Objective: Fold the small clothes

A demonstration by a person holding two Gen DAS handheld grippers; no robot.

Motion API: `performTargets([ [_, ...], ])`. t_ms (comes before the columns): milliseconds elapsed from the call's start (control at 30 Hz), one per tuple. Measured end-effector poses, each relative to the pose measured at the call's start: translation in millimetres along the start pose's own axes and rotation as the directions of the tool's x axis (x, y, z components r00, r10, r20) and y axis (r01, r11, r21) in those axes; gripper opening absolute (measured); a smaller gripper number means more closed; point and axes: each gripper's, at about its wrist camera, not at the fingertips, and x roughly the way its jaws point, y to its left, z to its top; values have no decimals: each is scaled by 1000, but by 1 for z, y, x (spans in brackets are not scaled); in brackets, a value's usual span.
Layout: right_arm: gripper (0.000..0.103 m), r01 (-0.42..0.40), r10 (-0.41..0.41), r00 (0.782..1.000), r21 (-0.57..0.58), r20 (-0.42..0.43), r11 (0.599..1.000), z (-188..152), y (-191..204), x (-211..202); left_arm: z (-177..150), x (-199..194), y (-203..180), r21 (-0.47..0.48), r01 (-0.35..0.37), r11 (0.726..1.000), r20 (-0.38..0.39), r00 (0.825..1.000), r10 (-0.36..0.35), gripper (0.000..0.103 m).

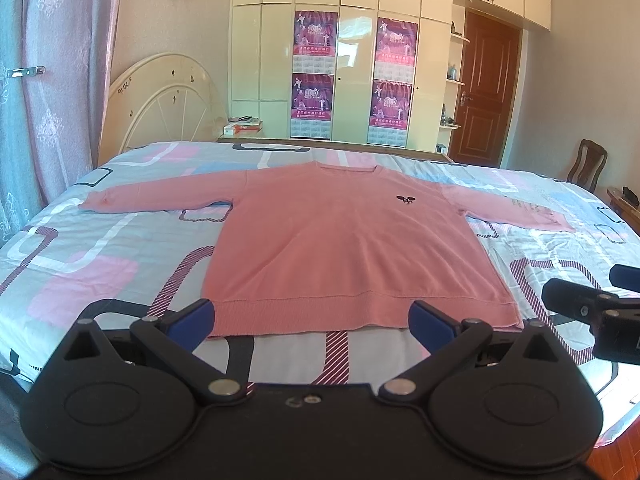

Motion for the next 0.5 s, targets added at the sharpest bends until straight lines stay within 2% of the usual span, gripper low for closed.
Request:
performTargets([
  [500, 103, 27, -27, 1000, 5, -7, 1000, 3, -5, 9, 0, 4, 0, 4, 6, 1000, -2, 1000, -6, 103],
])
